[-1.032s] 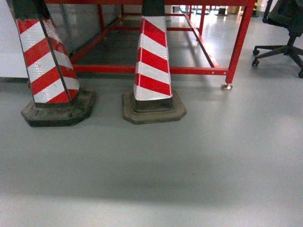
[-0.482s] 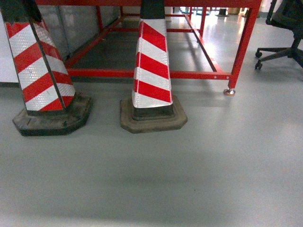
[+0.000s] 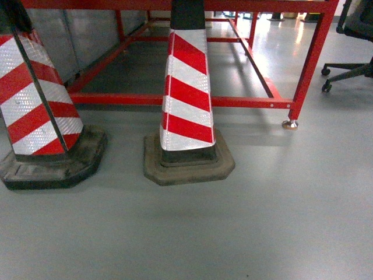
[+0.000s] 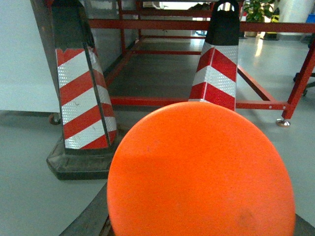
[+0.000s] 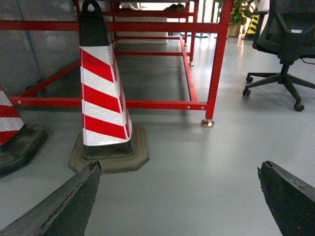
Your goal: Pick capacitor and pack into box
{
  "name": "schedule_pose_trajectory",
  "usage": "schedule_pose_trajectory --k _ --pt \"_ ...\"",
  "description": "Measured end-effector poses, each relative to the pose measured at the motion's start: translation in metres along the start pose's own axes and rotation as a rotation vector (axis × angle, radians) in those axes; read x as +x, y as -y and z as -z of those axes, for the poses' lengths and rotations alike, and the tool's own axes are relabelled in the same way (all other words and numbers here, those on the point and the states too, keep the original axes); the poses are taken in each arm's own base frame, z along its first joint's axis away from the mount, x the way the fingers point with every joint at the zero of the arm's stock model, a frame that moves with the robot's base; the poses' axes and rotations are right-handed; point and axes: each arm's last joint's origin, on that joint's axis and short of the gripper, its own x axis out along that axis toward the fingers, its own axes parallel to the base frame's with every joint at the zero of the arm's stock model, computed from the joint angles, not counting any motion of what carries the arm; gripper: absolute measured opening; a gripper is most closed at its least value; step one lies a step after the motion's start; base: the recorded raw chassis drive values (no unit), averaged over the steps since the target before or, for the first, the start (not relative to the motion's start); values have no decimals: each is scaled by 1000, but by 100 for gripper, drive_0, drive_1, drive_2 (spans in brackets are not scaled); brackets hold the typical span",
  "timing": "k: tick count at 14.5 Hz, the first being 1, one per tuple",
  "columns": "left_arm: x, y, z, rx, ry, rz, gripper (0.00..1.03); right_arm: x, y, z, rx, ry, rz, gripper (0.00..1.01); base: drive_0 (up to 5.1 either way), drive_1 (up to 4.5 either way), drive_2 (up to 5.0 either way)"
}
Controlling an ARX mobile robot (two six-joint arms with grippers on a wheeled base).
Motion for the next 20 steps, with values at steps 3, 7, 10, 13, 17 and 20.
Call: schedule_pose_trajectory --k 3,7,10,13,17,20 --pt "0 0 0 0 0 0 44 0 0 0 0 -3 0 98 -6 400 -412" --pt "0 0 0 0 -1 1 44 0 0 0 0 -5 0 98 -1 405 -407" --pt "0 0 0 0 2 1 44 0 0 0 0 -3 0 98 -1 405 -407" --pt "0 0 0 0 -1 1 44 0 0 1 0 -6 0 98 1 407 -405" --pt "0 0 0 0 0 0 44 0 0 0 0 -4 0 98 1 102 -101" --pt "0 0 0 0 0 0 44 0 0 0 0 -4 0 98 0 0 0"
